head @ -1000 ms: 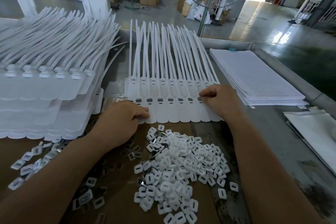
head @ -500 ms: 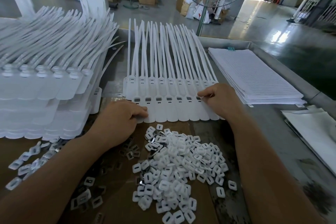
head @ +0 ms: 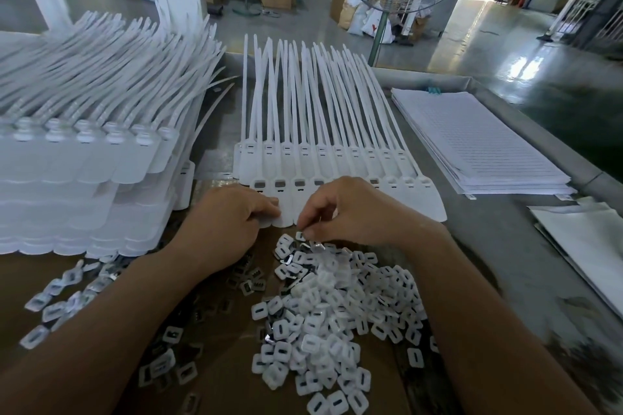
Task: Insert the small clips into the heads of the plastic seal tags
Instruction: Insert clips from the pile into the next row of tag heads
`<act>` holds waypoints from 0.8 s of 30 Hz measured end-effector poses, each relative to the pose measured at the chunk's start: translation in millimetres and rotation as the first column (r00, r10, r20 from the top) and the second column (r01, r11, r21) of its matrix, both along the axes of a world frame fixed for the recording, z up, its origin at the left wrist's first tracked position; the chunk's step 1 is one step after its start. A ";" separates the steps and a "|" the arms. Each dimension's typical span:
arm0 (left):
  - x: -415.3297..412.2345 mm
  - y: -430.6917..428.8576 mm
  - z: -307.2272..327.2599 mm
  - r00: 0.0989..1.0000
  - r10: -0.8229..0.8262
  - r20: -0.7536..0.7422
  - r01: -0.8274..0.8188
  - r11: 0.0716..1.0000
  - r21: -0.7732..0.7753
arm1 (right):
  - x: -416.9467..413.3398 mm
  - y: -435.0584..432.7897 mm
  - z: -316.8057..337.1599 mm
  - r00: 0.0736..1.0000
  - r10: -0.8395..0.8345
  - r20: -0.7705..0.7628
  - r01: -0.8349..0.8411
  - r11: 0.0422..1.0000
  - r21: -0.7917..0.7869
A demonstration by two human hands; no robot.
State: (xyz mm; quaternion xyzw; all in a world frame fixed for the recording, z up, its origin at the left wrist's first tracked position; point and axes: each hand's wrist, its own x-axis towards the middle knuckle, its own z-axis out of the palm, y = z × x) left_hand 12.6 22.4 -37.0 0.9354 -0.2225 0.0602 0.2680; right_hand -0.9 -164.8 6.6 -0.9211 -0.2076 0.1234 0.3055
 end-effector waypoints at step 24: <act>0.2 0.0 0.8 1.000 -0.006 0.016 0.006 1.000 -0.003 | -7.8 22.4 1.5 0.997 0.078 0.010 -0.073 0.968 -0.240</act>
